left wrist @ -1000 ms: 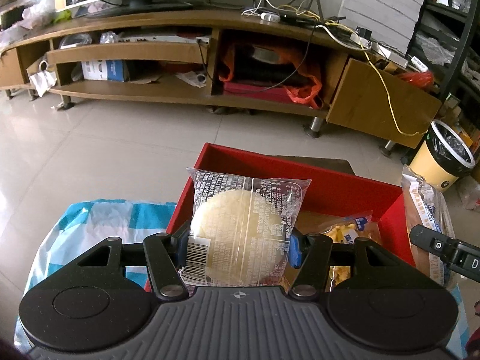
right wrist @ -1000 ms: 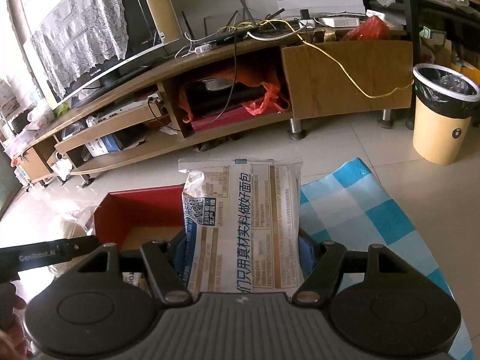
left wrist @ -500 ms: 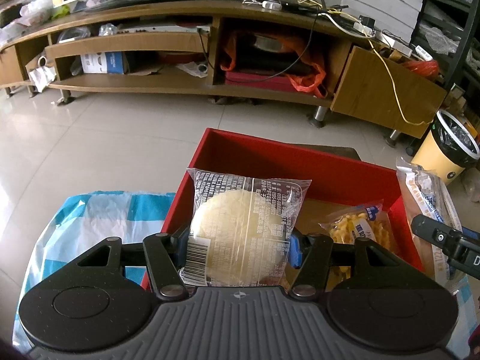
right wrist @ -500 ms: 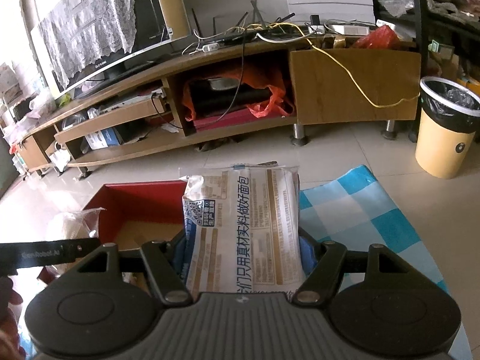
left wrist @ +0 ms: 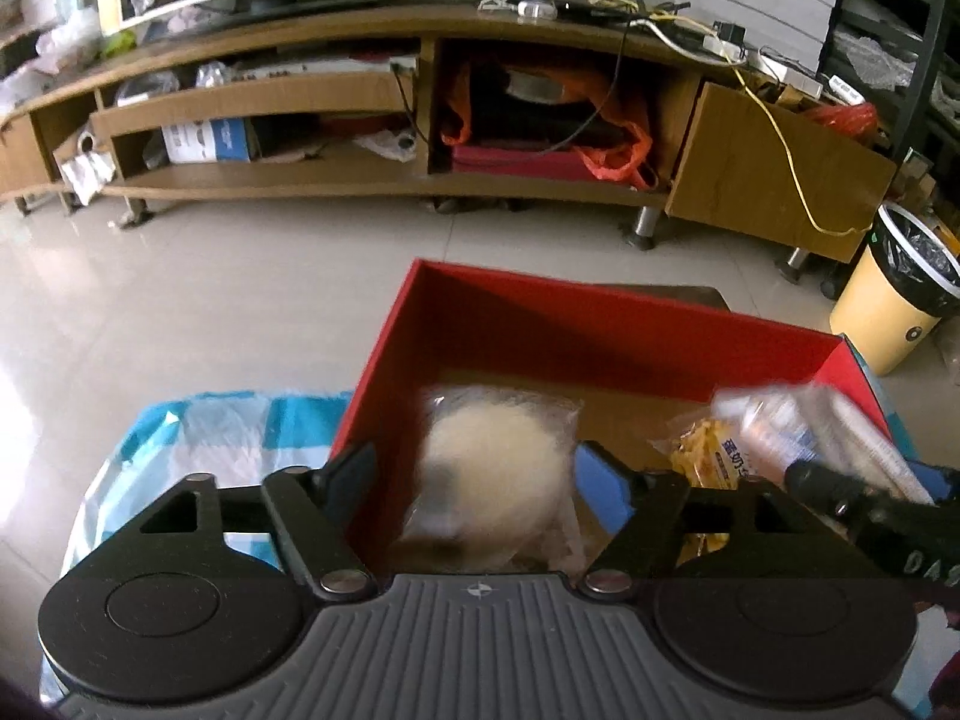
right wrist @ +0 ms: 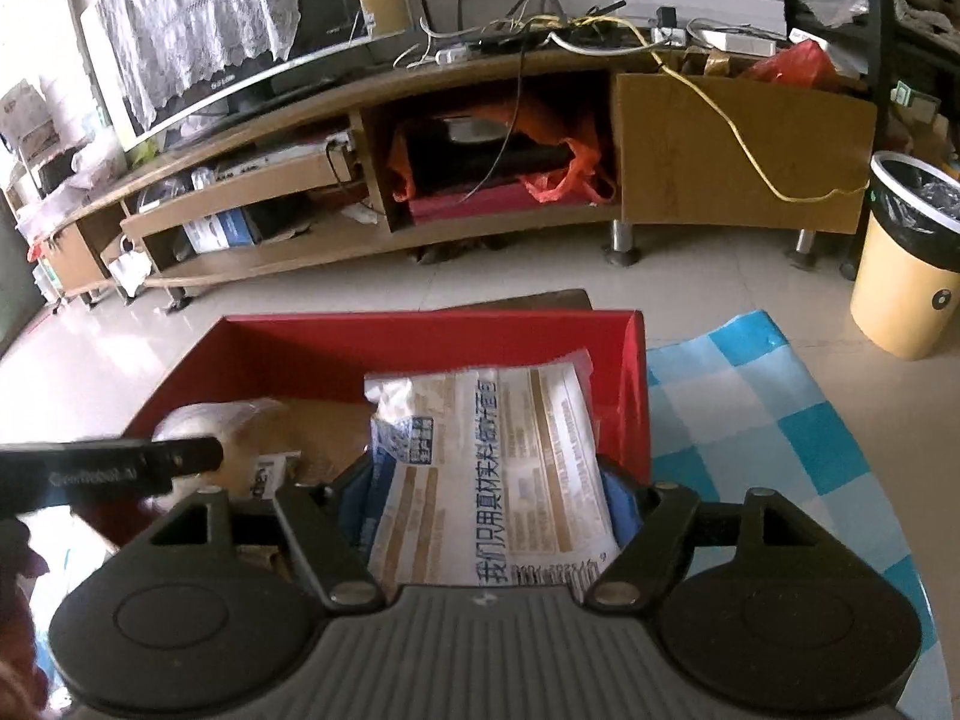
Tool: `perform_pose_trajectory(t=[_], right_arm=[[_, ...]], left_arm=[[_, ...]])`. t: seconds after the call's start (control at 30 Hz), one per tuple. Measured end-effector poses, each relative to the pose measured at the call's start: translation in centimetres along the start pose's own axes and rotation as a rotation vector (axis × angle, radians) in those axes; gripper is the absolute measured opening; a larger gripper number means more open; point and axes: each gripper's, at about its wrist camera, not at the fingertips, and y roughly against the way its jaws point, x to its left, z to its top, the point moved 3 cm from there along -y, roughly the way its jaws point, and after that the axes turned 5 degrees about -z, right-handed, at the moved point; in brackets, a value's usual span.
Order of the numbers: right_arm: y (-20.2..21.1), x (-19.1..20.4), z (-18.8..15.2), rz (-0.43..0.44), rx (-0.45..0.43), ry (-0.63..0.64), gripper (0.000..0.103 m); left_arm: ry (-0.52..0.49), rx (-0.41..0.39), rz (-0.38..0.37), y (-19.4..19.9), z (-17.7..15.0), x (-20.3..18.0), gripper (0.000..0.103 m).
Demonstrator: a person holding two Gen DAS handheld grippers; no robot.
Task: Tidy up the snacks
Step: 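Lower both bags into the red box and open both grippers, then withdraw both tools from the box toward the remaining snacks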
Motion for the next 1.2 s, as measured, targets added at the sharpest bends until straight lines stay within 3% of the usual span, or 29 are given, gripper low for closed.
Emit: perform_pose_trajectory(t=[0.1,0.37,0.6,0.83,1.2], right_arm=[[0.0,0.3,-0.3,0.004,0.001,0.023,0.076],[1.1,-0.2,0.2,0.0,-0.019,0.002,0.076],[3.5,-0.5,0.8,0.001,-0.041,-0.034,0.076],[6.8,0.9,0.7,0.017,-0.062,0.01,0.076],[9.3,3.4,-2.7,0.058,0.004,0.086,0.076]], left_arm=[[0.001,-0.003,-0.003,0.2,0.0,0.0,0.083],[0.015,-0.005,-0.004,1.0,0.1,0.1,0.083],[0.019,-0.029,-0.008,4.1,0.3,0.0,0.085],[0.047,-0.031,-0.014,6.7,-0.6,0.8,0.086],[0.055,0.067,0.012,7.3,-4.9,2.9,0.086]])
